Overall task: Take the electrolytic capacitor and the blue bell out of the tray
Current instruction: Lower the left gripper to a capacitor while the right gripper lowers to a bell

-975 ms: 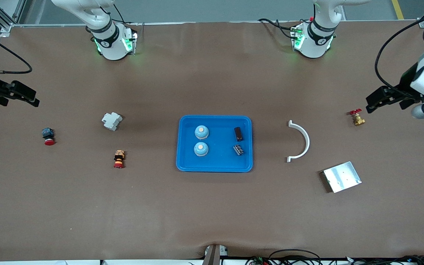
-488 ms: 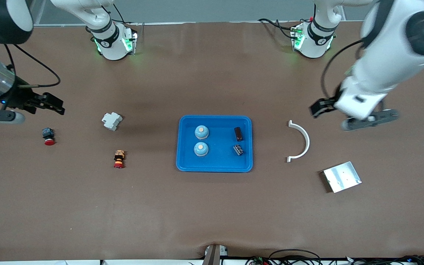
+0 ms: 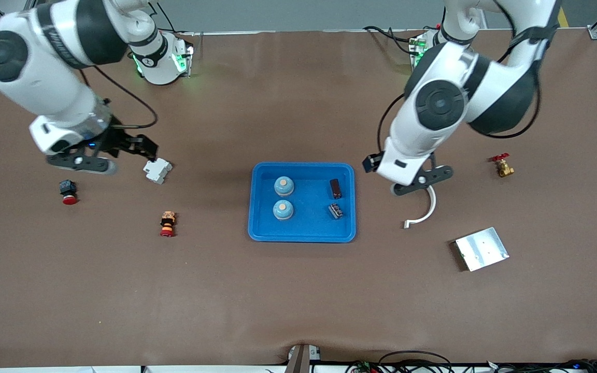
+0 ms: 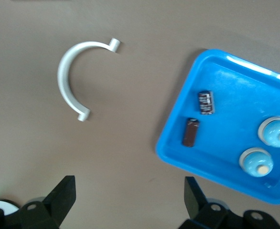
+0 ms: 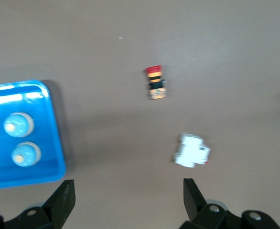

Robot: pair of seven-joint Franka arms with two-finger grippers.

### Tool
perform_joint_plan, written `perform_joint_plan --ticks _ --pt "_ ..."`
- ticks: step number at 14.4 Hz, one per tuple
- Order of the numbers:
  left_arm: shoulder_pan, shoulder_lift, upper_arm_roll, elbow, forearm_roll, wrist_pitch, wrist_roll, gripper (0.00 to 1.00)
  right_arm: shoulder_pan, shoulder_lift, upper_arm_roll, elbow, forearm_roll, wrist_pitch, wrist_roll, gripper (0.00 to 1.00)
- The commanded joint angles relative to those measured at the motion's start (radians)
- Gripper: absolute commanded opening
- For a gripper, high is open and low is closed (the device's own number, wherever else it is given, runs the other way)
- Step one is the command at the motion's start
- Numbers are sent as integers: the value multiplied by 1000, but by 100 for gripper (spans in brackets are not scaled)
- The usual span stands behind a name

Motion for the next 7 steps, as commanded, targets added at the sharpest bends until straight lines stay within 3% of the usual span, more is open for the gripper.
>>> perform_joint_plan --ticks 1,4,7 --pt "-34 76 5 21 -18 46 -139 100 84 24 -12 -41 10 79 127 100" --pt "-98 171 7 96 -17 92 -323 100 165 116 -11 -38 10 180 261 100" --pt "-114 218 5 95 -35 170 -463 100 228 212 -11 -26 10 283 364 100"
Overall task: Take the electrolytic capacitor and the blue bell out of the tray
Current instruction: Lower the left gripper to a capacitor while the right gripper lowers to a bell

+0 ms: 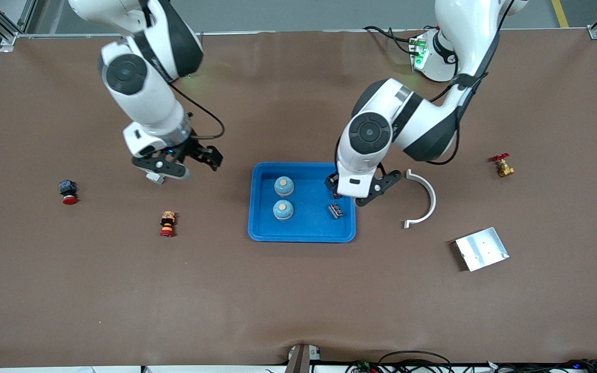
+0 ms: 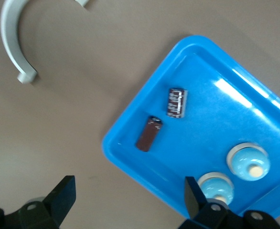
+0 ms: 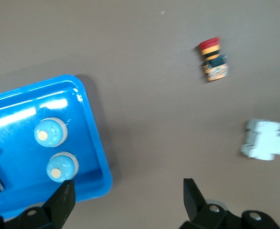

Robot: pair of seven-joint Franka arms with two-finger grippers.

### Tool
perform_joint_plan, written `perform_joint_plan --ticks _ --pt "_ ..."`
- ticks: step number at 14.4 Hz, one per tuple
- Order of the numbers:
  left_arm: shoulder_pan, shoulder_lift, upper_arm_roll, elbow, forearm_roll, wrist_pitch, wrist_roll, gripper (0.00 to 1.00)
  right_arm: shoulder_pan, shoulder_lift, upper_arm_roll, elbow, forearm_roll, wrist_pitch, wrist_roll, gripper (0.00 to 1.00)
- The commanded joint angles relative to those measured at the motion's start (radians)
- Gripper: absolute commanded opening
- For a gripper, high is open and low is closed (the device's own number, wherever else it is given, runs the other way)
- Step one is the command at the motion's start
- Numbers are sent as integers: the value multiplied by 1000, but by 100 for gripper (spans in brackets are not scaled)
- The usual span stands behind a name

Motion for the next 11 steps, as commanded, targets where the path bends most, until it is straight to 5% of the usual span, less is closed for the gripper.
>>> perform_joint_plan --ticks 1,11 --pt "-23 59 8 40 -36 55 -121 100 52 95 -12 31 10 85 82 100" --pt "-41 134 11 -41 73 263 -64 100 204 454 -13 250 10 234 298 100"
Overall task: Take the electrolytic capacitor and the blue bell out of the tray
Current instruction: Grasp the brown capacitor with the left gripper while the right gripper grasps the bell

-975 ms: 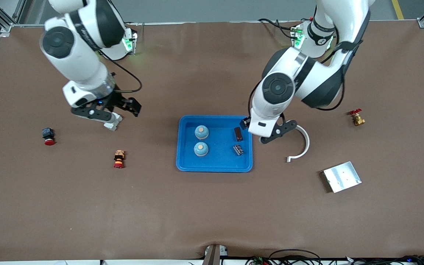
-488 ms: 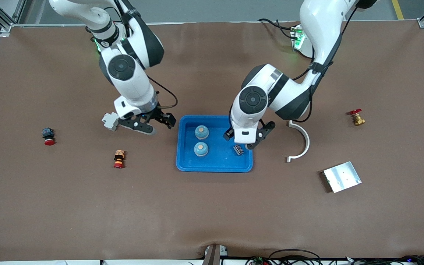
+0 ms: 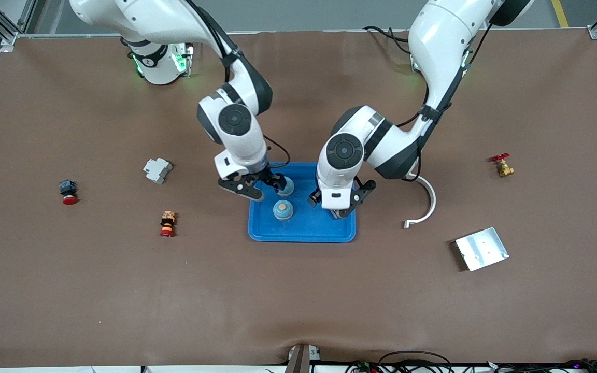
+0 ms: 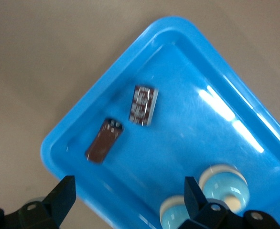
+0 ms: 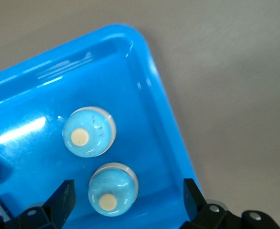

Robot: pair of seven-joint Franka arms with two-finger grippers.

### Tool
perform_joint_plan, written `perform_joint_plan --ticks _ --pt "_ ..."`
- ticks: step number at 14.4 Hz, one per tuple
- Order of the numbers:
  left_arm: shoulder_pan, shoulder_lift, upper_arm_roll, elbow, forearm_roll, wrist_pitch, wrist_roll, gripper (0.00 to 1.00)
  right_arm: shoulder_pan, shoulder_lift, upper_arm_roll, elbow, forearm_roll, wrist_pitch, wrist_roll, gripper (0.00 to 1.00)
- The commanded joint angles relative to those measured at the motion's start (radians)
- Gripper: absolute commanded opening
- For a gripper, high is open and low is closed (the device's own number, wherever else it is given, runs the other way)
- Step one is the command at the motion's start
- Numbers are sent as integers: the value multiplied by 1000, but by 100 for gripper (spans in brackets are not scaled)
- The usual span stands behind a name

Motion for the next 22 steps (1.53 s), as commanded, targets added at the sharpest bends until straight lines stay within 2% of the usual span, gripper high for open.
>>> perform_joint_plan --ticks 1,5,7,12,22 --pt "-1 -8 2 -47 29 51 82 100 23 76 -12 83 10 -11 34 100" --pt "13 -14 2 -111 34 94 309 100 40 103 -12 88 8 1 38 100" --pt "16 -17 0 -149 34 108 346 100 47 116 -12 87 10 29 41 100" --pt "16 -17 2 -240 34 264 329 100 72 159 -14 87 -7 69 93 100" --pt "13 -9 0 -271 31 295 262 100 89 170 -15 82 -8 66 93 100"
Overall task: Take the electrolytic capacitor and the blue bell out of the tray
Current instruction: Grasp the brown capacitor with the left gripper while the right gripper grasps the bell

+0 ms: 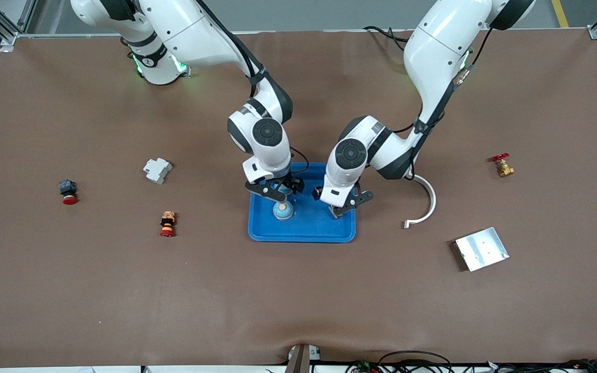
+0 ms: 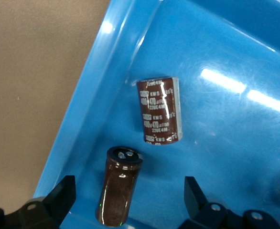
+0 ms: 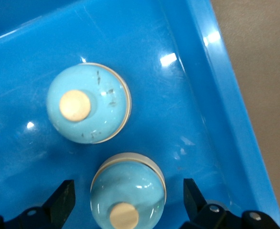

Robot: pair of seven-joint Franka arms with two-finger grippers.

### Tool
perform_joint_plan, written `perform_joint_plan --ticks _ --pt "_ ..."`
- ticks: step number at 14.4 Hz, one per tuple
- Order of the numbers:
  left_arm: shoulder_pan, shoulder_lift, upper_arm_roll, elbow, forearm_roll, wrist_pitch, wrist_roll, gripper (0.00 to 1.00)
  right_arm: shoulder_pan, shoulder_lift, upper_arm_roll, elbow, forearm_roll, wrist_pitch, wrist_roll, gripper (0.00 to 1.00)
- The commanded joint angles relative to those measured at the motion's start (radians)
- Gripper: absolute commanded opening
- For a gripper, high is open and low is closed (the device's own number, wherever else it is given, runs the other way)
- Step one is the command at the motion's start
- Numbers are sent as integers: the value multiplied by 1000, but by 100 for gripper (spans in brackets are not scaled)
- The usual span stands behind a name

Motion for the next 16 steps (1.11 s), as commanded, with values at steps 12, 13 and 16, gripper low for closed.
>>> perform_joint_plan --ticks 12,13,16 --pt "-27 -5 -3 -25 6 28 -91 100 29 20 -11 19 5 10 23 21" --pt "-28 -1 -3 -26 6 28 -92 100 30 20 -11 19 8 10 23 0" --pt "-35 2 -3 -31 6 29 -92 100 29 12 -11 20 10 4 19 0"
